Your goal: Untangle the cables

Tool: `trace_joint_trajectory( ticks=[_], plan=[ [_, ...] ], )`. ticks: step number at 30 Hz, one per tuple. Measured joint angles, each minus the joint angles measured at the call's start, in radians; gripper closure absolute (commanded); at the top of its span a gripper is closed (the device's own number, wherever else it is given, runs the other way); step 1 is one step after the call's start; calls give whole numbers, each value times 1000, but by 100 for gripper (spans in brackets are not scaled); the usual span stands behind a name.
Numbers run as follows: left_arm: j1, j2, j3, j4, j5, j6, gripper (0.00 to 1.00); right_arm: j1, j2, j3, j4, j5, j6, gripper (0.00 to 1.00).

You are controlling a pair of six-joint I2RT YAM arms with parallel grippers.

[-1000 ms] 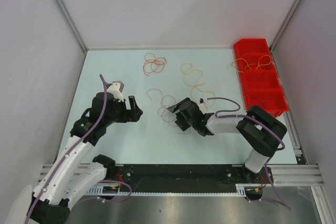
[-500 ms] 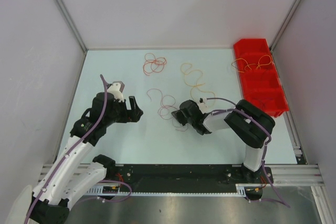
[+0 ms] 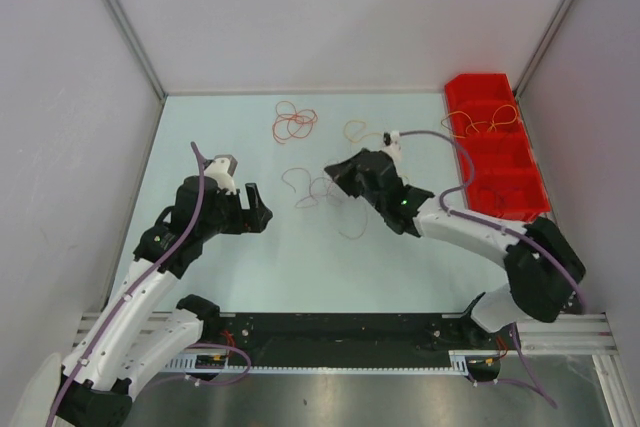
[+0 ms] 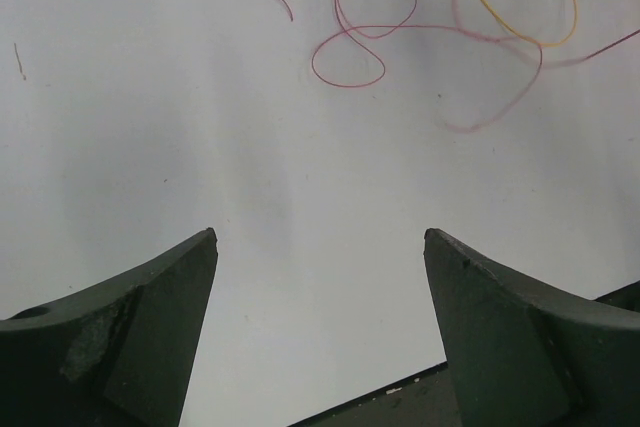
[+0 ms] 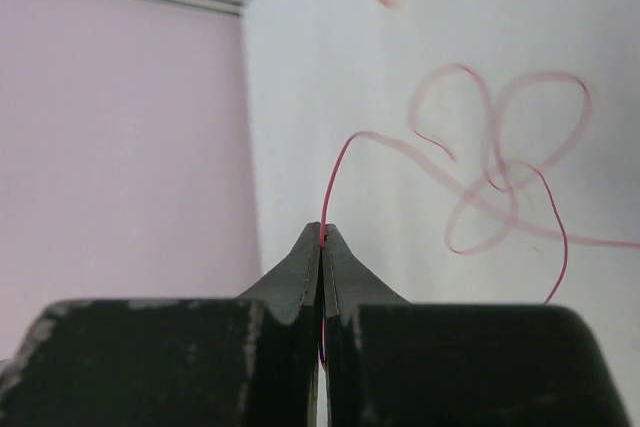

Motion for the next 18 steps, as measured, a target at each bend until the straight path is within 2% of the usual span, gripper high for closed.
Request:
trace_joint_trajectory(
  ticks=[8, 18],
  plan=[
    [0, 2, 0, 0, -3, 0, 11, -77, -211, 165, -129, 26, -212, 100],
    [-1, 3, 0, 0, -14, 0, 11, -174, -267, 427, -311, 26, -467, 100]
  ],
)
